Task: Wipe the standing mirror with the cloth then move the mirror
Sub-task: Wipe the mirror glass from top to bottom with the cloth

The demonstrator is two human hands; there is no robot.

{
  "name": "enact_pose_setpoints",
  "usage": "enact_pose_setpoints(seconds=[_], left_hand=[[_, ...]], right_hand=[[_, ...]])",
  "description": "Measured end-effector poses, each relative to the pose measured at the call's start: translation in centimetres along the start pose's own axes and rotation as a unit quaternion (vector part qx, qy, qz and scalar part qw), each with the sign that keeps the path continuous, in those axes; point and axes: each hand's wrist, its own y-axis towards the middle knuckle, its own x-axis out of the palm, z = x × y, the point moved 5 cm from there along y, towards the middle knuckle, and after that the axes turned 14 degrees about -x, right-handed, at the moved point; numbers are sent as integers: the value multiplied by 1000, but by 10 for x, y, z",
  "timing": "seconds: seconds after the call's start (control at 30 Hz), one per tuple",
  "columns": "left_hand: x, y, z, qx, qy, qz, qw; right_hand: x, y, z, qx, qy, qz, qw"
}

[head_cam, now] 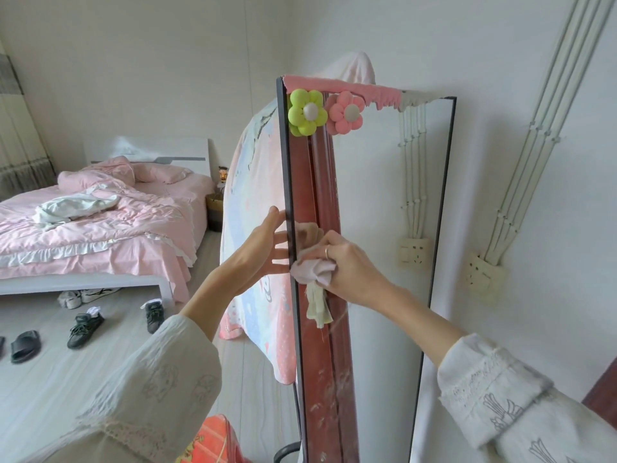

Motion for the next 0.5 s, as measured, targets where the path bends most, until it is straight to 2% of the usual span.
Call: enact_pose_setpoints(seconds=[0.17, 0.27, 0.5], left_hand=[[3, -3, -23, -30, 19, 6, 999], [5, -1, -44, -49, 39, 11, 998], [17, -3, -81, -25, 68, 36, 997]], right_hand=[[32, -31, 18, 52, -5, -93, 994], [47, -45, 27, 39, 3, -90, 995], [82, -79, 43, 44, -36, -145, 988]])
